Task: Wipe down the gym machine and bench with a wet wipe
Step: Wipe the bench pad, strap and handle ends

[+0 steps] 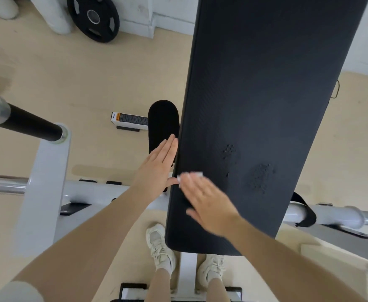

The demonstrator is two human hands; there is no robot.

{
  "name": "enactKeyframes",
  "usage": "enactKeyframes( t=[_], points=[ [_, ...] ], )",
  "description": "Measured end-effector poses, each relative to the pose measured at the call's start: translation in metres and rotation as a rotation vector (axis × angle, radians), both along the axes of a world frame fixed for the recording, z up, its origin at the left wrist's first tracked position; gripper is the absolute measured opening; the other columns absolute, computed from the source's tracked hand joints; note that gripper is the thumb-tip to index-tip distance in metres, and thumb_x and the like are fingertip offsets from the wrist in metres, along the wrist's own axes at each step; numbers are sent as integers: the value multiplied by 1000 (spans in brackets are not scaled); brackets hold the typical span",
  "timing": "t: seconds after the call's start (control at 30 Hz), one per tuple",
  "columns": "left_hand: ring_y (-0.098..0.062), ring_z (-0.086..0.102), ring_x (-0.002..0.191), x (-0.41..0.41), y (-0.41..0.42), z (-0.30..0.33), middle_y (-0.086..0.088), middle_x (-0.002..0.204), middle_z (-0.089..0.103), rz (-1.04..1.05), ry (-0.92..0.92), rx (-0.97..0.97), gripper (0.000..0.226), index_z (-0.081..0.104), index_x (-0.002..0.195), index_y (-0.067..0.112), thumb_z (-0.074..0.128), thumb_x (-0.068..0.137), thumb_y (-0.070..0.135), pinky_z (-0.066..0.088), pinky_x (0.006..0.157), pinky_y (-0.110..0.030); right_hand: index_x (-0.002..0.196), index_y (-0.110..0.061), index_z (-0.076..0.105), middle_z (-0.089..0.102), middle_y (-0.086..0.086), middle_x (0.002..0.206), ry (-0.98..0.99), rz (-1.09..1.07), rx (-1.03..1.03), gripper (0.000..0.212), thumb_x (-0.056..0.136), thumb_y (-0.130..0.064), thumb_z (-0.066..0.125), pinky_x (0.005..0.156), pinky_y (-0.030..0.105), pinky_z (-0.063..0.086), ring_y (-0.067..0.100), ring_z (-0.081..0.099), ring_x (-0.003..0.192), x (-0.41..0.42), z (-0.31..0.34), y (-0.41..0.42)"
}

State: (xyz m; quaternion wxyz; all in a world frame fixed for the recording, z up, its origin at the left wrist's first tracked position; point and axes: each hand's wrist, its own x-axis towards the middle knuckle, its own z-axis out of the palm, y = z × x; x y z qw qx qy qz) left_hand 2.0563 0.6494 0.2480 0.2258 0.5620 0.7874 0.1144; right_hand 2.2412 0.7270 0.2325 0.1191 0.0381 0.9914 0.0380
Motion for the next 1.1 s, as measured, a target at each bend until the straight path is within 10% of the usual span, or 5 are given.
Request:
enactKeyframes(
  t=[0.1,0.3,0.67,0.83,1.1],
  points=[
    [-32,32,138,4,-2,0,-16,154,22,-14,71,41,116,3,148,13,81,65,32,34,108,-40,148,-8,0,5,5,155,-24,75,-36,68,93,-44,19,118,36,-7,21,-15,144,26,-17,-10],
    [-34,45,130,10,1,10,-15,148,30,-100,335,54,113,30,139,5,88,49,40,41,102,-43,144,-3,20,28,10,151,127,-132,151,68,91,-44,20,114,36,7,26,30,139,-32,29,72],
    [-26,52,126,34,13,26,-16,142,46,-39,483,-94,112,46,131,-5,93,36,30,40,103,-39,144,-1,1,-2,14,152,9,-82,-33,69,94,-46,18,116,41,12,26,1,143,0,30,68],
    [-29,40,134,50,19,34,-17,150,32,88,444,-114,101,33,139,-5,86,54,9,33,108,-38,145,-7,20,21,8,154,-141,52,-97,70,91,-48,33,112,40,13,21,10,141,74,-3,18],
    [-30,32,139,76,38,39,-18,153,23,12,466,-266,128,21,145,-1,87,46,48,18,111,-35,146,-4,2,6,11,157,131,-259,101,71,94,-46,24,114,34,2,23,7,145,-4,51,130]
  ],
)
